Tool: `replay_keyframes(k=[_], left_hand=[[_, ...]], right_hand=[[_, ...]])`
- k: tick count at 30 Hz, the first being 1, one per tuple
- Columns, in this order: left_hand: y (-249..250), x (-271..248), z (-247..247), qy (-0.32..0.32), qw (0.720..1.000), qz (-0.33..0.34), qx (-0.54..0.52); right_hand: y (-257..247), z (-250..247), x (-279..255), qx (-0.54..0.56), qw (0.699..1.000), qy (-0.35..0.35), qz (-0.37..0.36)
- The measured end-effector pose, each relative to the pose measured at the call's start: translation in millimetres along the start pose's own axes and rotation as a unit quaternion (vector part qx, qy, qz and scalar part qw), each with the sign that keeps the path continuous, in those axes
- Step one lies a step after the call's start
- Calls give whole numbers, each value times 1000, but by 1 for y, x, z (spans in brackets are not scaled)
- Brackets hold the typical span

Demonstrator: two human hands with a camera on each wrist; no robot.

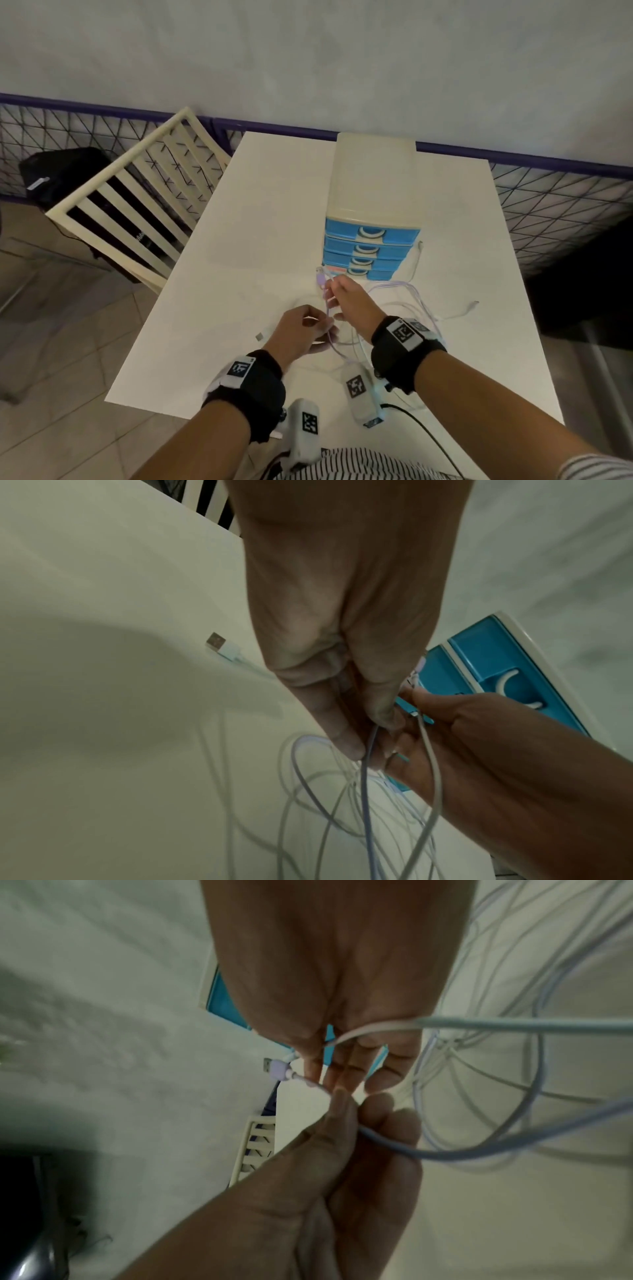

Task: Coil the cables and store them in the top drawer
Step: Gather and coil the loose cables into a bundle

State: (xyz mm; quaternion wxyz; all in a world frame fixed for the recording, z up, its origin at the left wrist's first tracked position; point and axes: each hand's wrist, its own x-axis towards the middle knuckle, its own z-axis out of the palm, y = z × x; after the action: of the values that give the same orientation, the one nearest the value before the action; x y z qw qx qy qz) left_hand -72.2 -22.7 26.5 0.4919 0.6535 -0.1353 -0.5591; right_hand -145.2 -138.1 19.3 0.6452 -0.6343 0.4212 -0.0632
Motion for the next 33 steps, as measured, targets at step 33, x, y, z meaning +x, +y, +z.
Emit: replay_keyframes(k=[33], left_hand=[[2,34,-59,58,903,173,389]], right_hand=[[-13,-12,9,-112,987,-42,-107]])
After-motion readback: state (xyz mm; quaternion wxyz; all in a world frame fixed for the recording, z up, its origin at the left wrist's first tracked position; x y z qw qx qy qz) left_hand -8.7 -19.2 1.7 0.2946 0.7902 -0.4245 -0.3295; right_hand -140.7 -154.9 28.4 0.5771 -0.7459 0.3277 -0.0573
